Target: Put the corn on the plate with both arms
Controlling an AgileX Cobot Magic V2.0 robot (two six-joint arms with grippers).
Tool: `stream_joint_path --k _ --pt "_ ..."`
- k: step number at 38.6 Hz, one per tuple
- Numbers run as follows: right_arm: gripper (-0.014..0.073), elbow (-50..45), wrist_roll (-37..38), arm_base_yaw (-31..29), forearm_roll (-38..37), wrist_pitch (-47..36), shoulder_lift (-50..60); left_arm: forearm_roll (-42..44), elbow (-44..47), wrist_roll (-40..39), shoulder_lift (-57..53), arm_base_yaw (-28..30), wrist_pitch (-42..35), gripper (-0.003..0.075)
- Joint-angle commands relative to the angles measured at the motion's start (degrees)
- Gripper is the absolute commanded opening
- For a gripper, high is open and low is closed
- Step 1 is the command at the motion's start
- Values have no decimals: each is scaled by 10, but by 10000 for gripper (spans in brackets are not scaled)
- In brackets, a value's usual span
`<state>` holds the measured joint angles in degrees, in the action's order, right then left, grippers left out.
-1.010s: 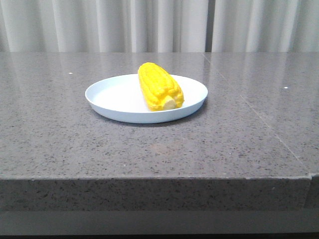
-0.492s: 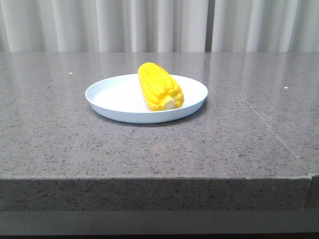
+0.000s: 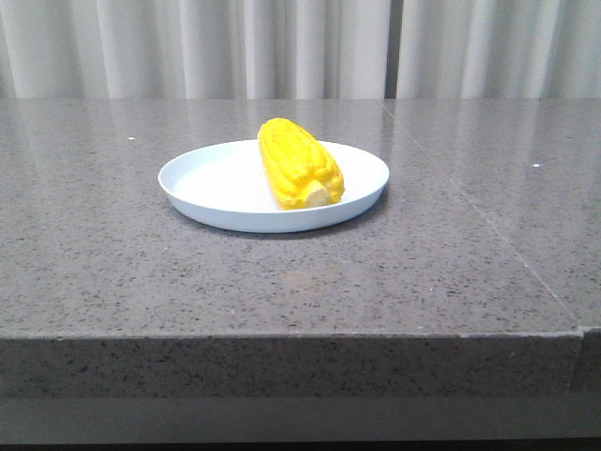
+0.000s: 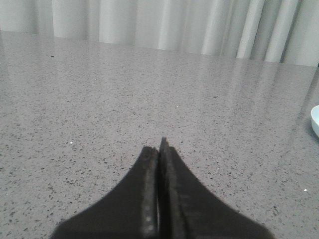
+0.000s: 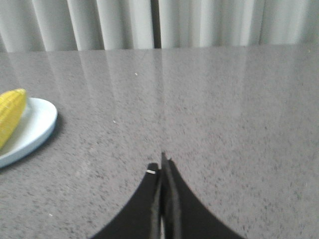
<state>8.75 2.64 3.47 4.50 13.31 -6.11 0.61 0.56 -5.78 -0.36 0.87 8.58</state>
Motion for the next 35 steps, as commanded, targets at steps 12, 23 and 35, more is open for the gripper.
stream_joint_path --k 12,23,35 --pt "-71 -91 -23 -22 35 -96 -6 -6 12 -4 -10 0 -48 -20" --pt "-71 -90 -23 -37 35 -89 -6 -6 12 -4 -10 0 -48 -20" --pt "-71 -90 -23 -50 35 -31 78 -6 12 -4 -10 0 -48 -20"
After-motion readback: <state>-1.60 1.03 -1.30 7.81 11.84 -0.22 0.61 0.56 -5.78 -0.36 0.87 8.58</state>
